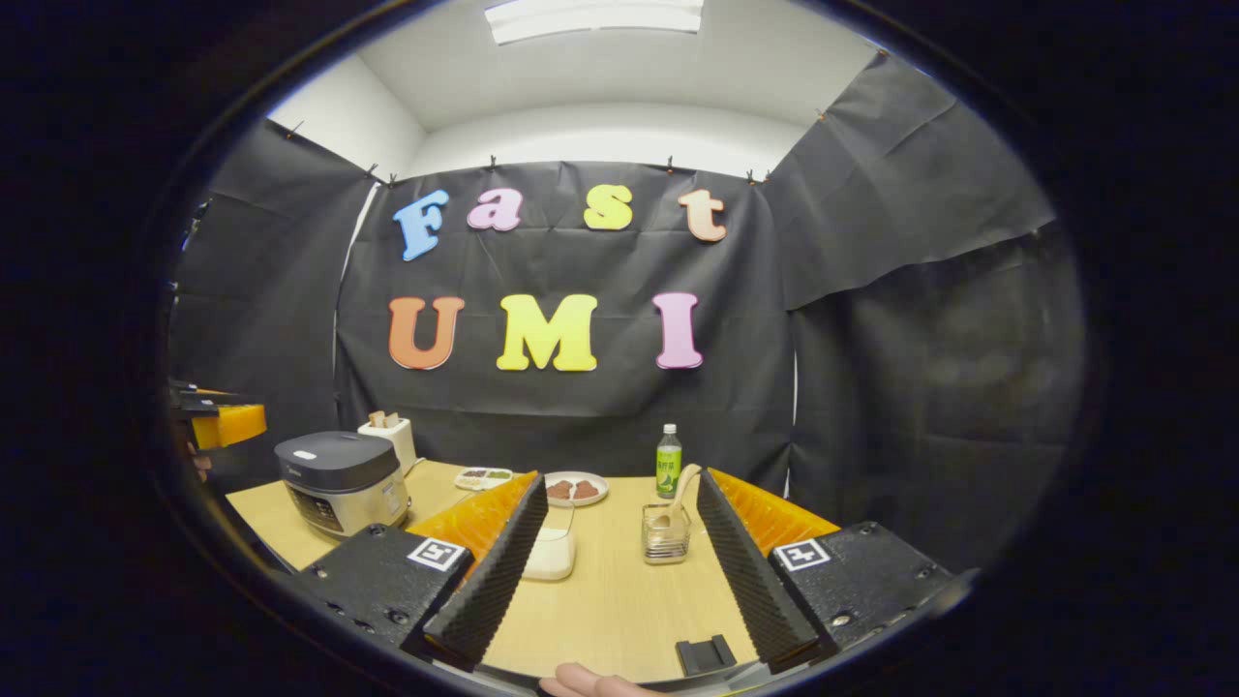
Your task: Close the left gripper, press the button to open the rice cooker; take a wooden spoon from the chopstick holder with the right hand, scoop a spoonful of rice and pour it into the rice cooker, then put the wooden spoon back into the chopstick holder.
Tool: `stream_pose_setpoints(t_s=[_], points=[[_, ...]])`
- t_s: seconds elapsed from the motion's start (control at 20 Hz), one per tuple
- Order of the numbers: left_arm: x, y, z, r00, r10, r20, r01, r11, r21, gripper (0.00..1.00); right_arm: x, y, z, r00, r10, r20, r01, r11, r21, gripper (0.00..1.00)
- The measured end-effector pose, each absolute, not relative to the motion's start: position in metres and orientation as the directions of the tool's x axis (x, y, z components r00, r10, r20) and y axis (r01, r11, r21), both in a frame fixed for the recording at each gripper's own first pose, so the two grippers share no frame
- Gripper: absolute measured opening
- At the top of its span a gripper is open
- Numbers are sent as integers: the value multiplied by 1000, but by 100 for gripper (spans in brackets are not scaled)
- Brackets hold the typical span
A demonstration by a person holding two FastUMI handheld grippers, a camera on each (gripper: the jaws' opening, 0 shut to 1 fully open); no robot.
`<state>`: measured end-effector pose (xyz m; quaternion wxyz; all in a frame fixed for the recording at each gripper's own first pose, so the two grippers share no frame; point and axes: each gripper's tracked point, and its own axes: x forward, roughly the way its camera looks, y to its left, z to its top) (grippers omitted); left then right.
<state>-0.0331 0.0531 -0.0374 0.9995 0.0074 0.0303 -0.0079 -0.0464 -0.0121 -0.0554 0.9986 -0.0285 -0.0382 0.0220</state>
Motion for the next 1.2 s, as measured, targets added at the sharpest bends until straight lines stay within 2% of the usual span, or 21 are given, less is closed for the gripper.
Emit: stream_pose_setpoints(t_s=[0.35, 0.6, 1.2], points=[[-42, 53, -39, 999, -6, -40, 6, 1000, 0, 95, -49, -1, -50, 994, 94, 63, -92, 995, -33, 100], [-43, 56, -44, 999, -2, -46, 1, 1000, -13, 96, -46, -5, -45, 995, 56, 80, -53, 998, -39, 100], [-45, 60, -51, 999, -4, -48, 5, 1000, 20, 96, -44, -6, -48, 995, 60, 84, -60, 998, -1, 100]])
